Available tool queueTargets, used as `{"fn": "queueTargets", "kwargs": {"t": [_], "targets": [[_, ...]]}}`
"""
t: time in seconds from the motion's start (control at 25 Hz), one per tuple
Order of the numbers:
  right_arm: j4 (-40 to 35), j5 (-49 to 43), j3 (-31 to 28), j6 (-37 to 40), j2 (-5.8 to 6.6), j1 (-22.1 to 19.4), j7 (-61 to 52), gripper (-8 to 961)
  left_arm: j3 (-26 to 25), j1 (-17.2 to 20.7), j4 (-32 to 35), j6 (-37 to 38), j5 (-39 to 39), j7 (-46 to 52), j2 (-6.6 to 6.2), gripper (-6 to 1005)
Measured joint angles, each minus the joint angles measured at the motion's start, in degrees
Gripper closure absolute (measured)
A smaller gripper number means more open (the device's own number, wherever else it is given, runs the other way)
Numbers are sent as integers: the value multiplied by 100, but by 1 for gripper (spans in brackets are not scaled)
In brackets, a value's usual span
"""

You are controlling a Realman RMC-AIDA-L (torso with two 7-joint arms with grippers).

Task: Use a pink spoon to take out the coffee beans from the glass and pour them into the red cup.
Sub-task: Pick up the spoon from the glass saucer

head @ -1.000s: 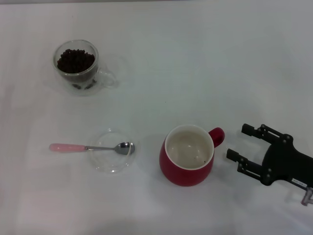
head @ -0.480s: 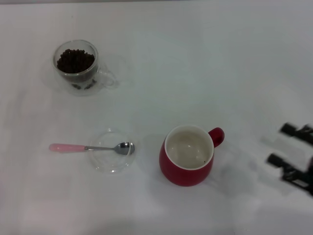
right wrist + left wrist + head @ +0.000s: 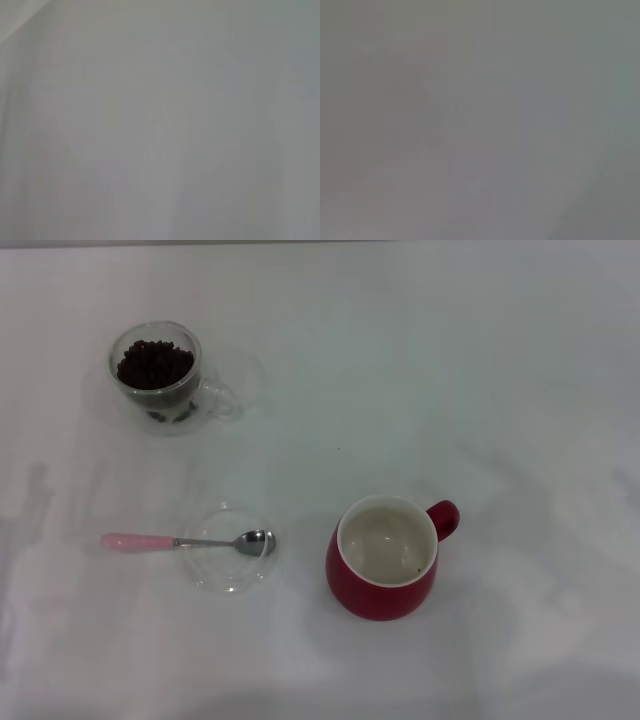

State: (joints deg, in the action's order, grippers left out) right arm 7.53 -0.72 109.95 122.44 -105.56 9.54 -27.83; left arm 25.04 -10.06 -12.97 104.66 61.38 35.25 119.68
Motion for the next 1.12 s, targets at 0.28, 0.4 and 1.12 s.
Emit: {"fn": "queueTargets", "kwargs": {"t": [0.28, 0.4, 1.12], "targets": [[-11, 1821, 0, 47, 81, 70, -458, 211, 168, -81, -374, -685, -37, 2029, 16, 125], [24, 2152, 0, 18, 66, 200, -445, 212, 175, -144, -475, -1242, -19, 2594, 28, 125], [67, 2210, 0, -365, 238, 520, -473, 212, 512, -305, -875, -1739, 560, 2787, 75, 123]]}}
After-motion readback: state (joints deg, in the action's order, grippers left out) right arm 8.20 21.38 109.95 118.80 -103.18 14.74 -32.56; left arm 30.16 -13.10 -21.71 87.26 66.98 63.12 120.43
